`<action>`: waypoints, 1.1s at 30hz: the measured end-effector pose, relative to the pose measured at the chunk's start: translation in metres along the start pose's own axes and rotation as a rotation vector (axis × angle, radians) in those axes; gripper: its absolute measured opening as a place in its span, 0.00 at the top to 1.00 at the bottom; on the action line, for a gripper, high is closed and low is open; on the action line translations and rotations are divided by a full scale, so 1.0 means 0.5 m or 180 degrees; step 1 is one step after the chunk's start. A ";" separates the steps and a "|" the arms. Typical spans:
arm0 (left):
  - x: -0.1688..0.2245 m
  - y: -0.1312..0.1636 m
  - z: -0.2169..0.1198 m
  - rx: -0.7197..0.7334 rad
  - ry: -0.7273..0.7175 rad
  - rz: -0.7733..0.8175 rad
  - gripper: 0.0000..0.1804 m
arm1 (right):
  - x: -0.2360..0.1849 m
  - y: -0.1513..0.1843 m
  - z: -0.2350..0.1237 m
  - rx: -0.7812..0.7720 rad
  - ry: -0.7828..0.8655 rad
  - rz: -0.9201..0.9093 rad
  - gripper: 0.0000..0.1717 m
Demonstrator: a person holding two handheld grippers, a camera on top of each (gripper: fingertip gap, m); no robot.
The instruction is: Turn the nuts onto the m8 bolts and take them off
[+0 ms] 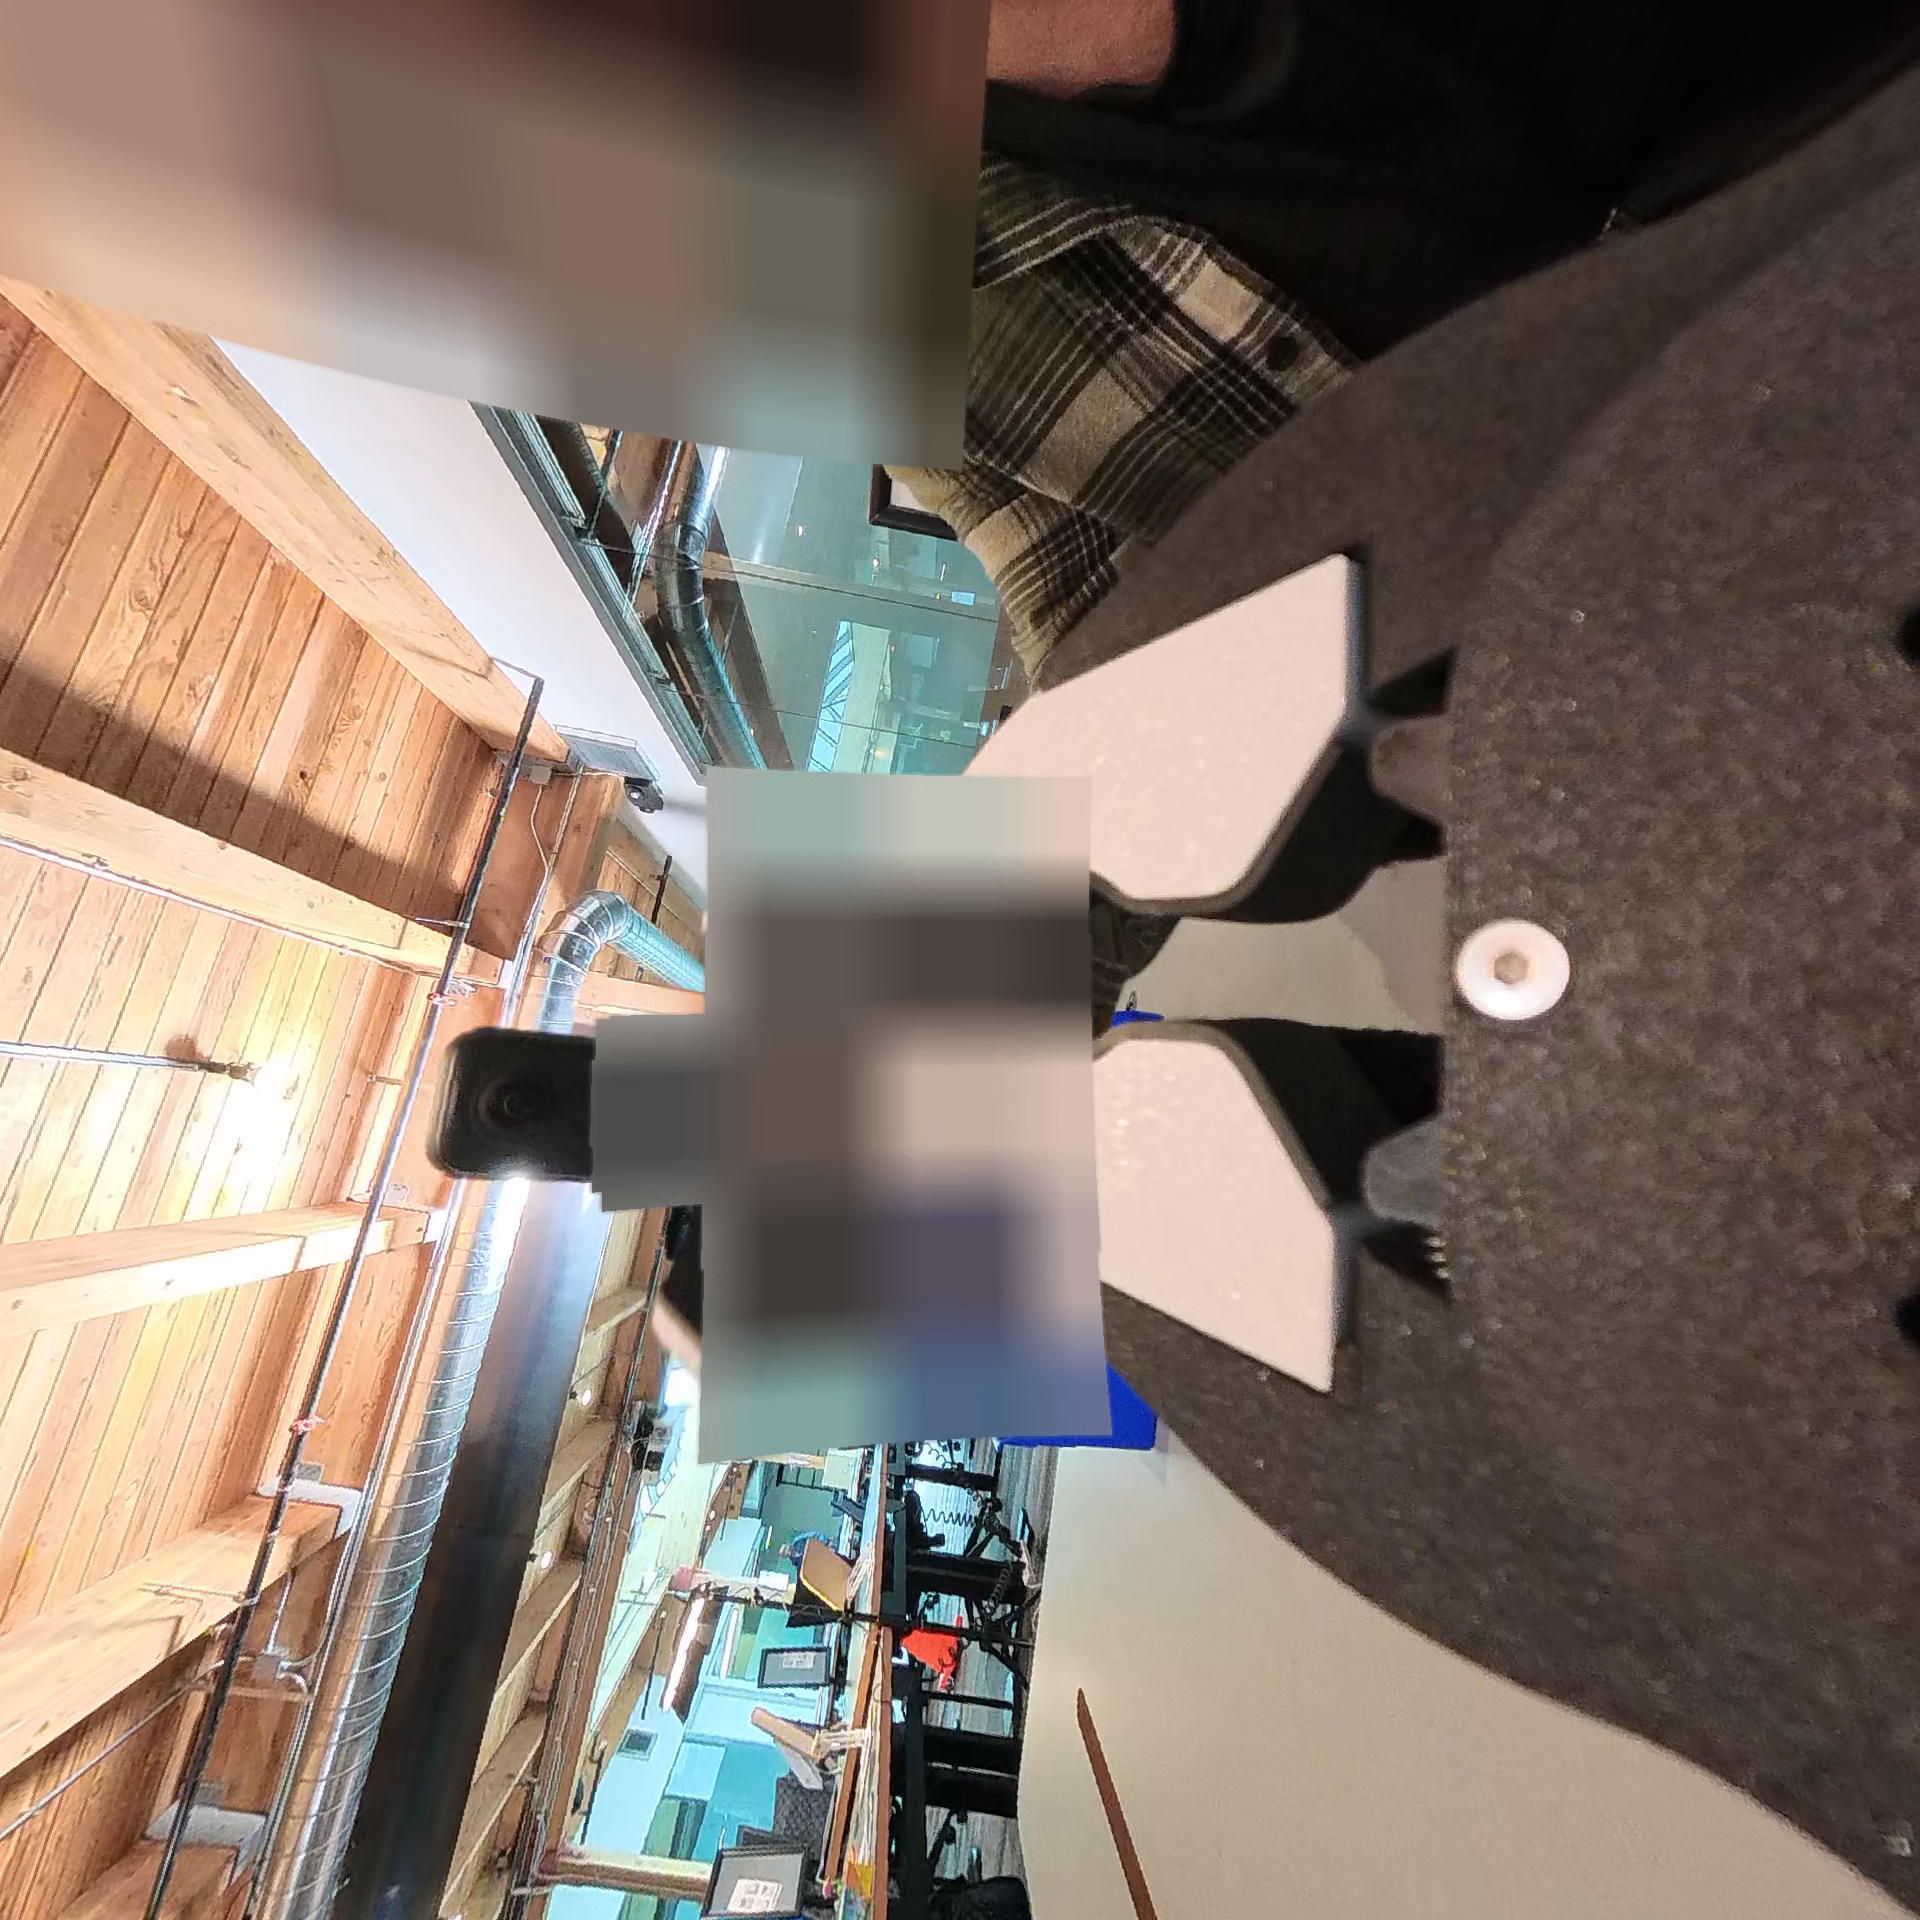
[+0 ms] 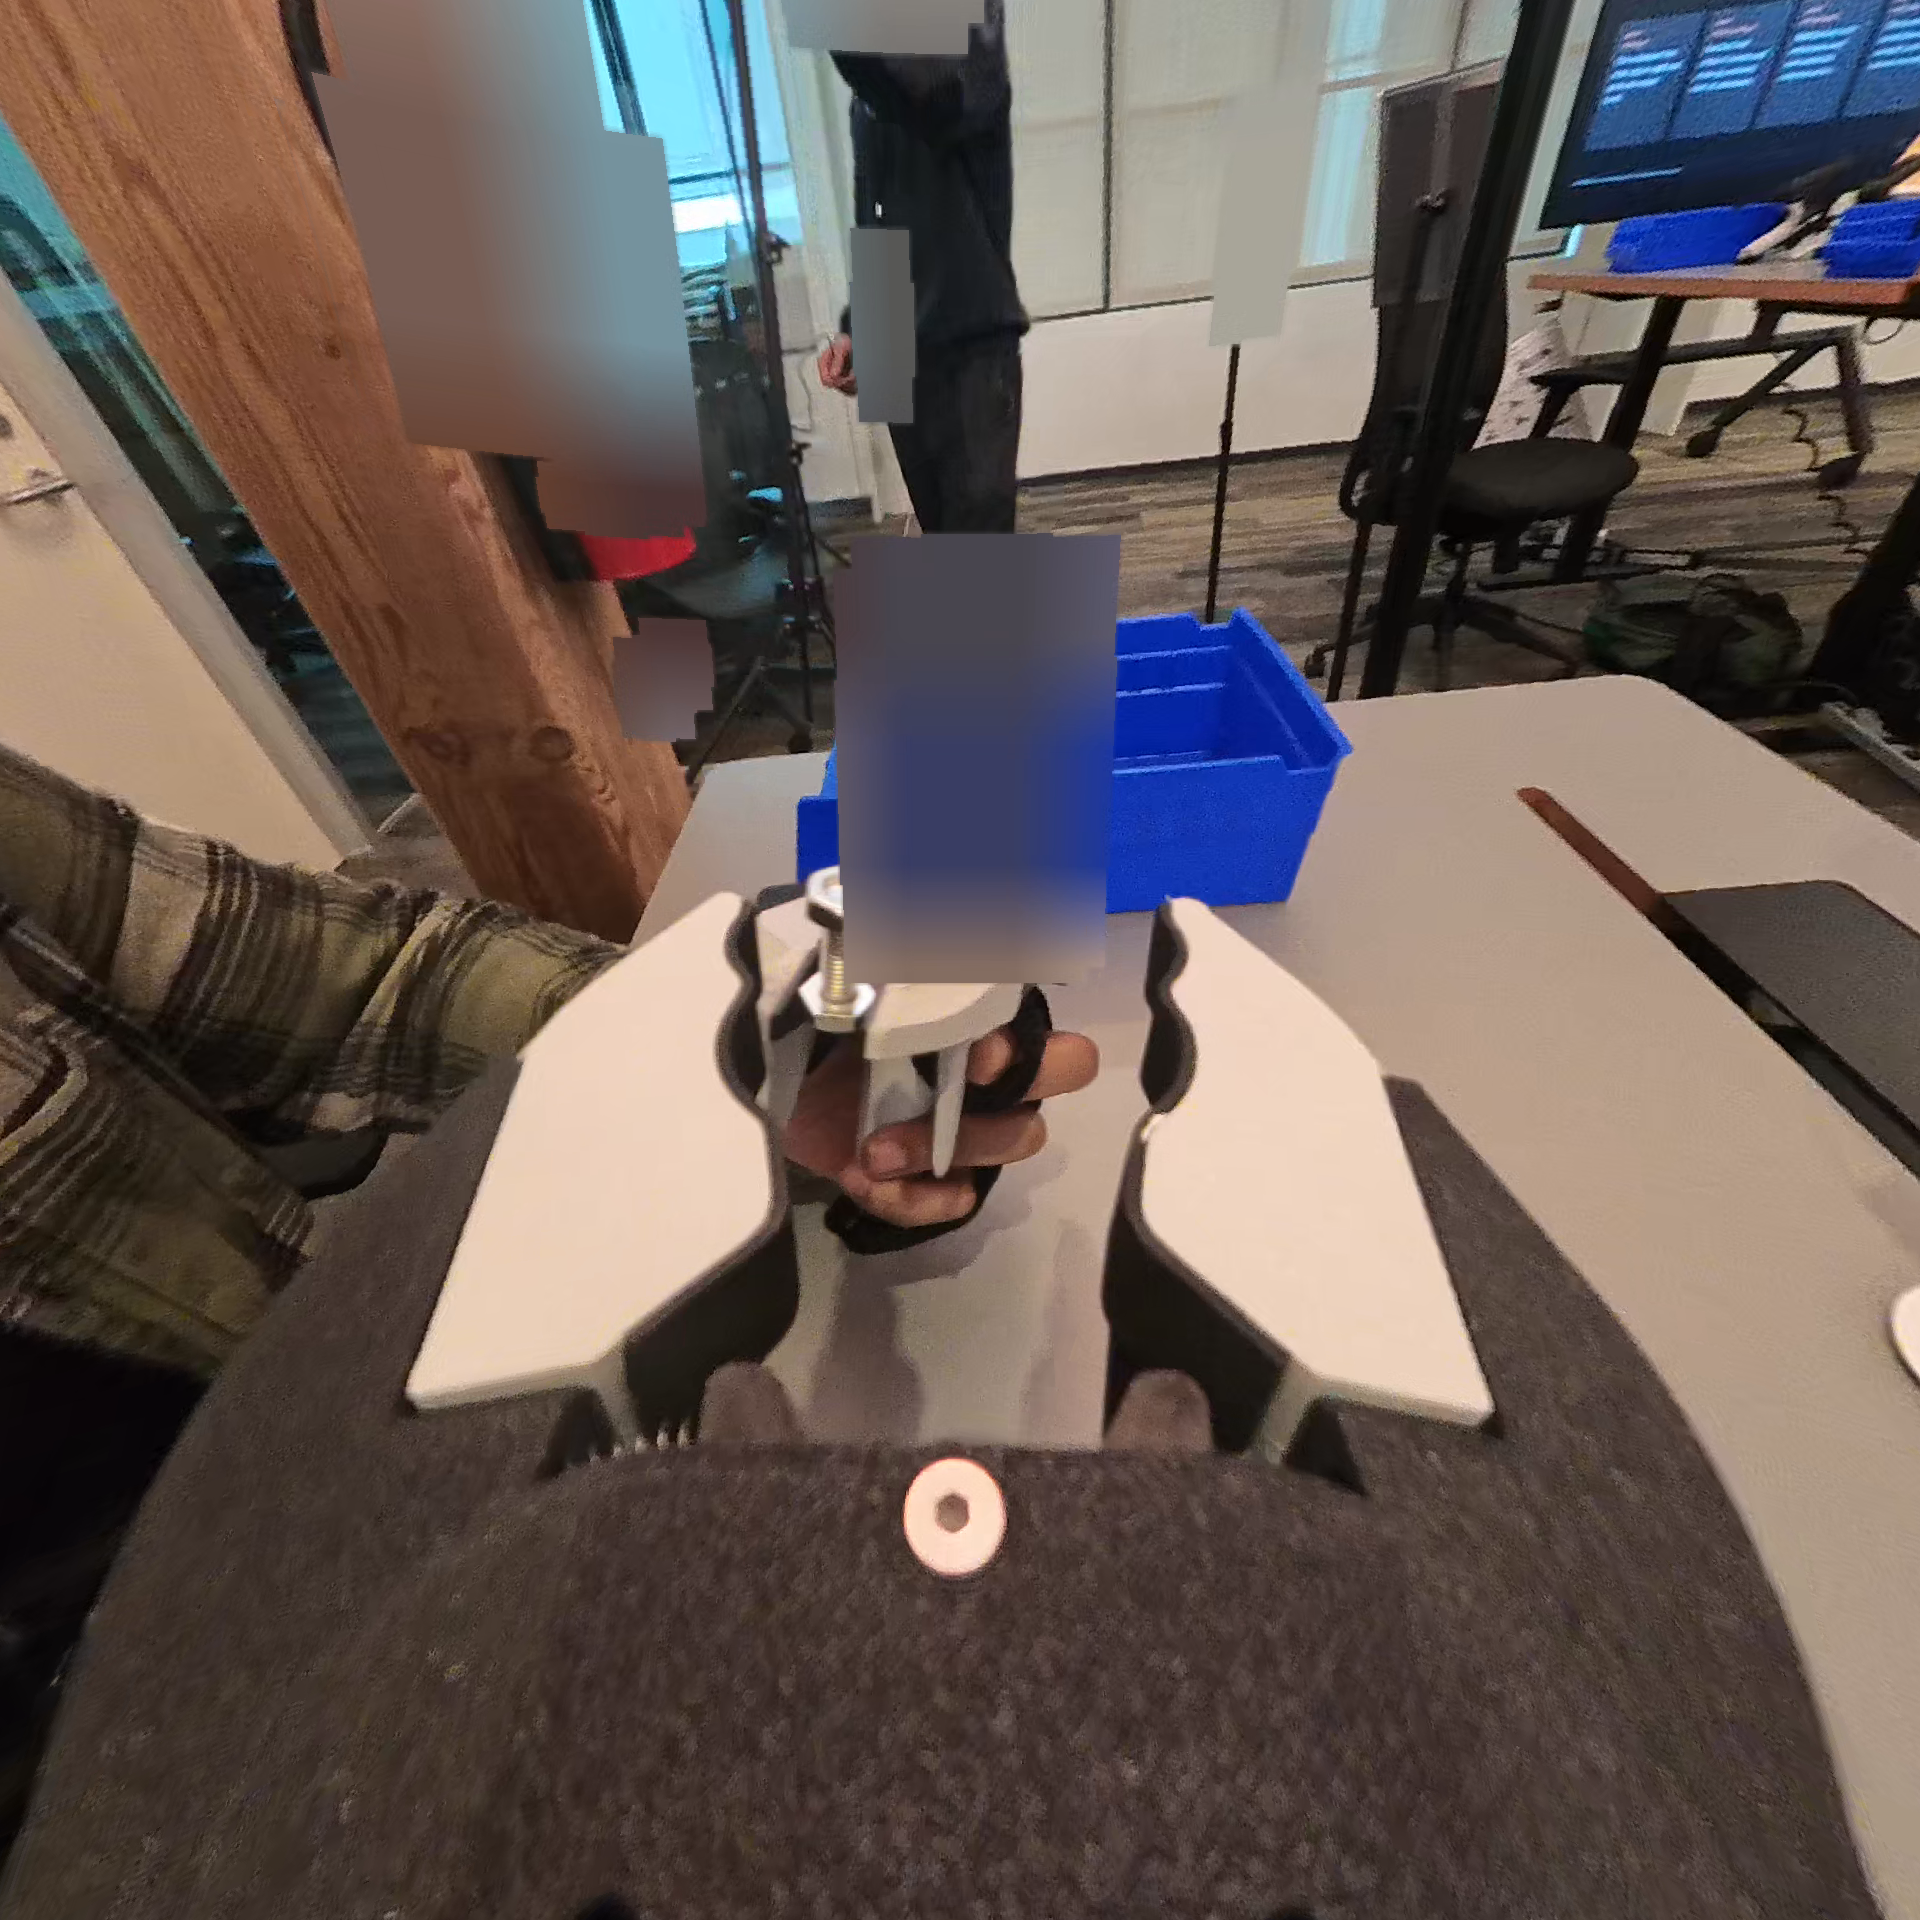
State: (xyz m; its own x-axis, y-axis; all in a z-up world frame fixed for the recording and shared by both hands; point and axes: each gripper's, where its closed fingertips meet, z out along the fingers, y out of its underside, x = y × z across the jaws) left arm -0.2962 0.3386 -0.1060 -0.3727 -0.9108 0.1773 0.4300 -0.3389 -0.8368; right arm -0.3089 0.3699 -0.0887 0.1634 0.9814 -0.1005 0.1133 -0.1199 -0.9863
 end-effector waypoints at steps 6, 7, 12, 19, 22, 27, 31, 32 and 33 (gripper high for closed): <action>-0.003 0.000 -0.001 -0.0035 -0.0065 0.0065 0.92 | -0.027 0.009 0.010 -0.0121 -0.0091 0.0002 0.70; -0.003 0.002 0.000 -0.0053 -0.0069 0.0073 0.92 | -0.029 0.006 0.010 -0.0106 -0.0094 0.0004 0.71; -0.001 0.007 0.003 -0.0092 -0.0058 0.0088 0.92 | -0.041 0.007 0.015 -0.0163 -0.0195 0.0026 0.78; 0.004 0.004 0.003 -0.0079 -0.0016 0.0092 0.92 | -0.051 0.005 0.013 -0.0138 -0.0408 0.0080 0.92; 0.006 0.005 0.004 -0.0090 0.0015 0.0078 0.91 | -0.053 0.005 0.010 -0.0118 -0.0500 0.0076 0.92; 0.016 0.008 0.008 -0.0108 0.0134 0.0053 0.92 | -0.066 0.006 0.004 -0.0122 -0.0751 -0.0019 0.92; 0.022 0.013 0.012 -0.0125 0.0223 -0.0001 0.92 | -0.069 0.009 -0.002 -0.0181 -0.0909 -0.0046 0.90; 0.023 0.012 0.011 -0.0115 0.0233 -0.0005 0.92 | -0.060 0.009 0.000 -0.0199 -0.0816 -0.0035 0.85; 0.023 0.011 0.011 -0.0103 0.0233 -0.0004 0.92 | -0.054 0.009 -0.001 -0.0208 -0.0752 -0.0054 0.82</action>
State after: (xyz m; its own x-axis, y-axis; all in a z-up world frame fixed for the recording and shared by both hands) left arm -0.2936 0.3250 -0.1057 -0.4330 -0.8903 0.1409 0.4032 -0.3311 -0.8531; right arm -0.3123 0.3429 -0.0905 -0.0719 0.9902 -0.1195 0.1784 -0.1051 -0.9783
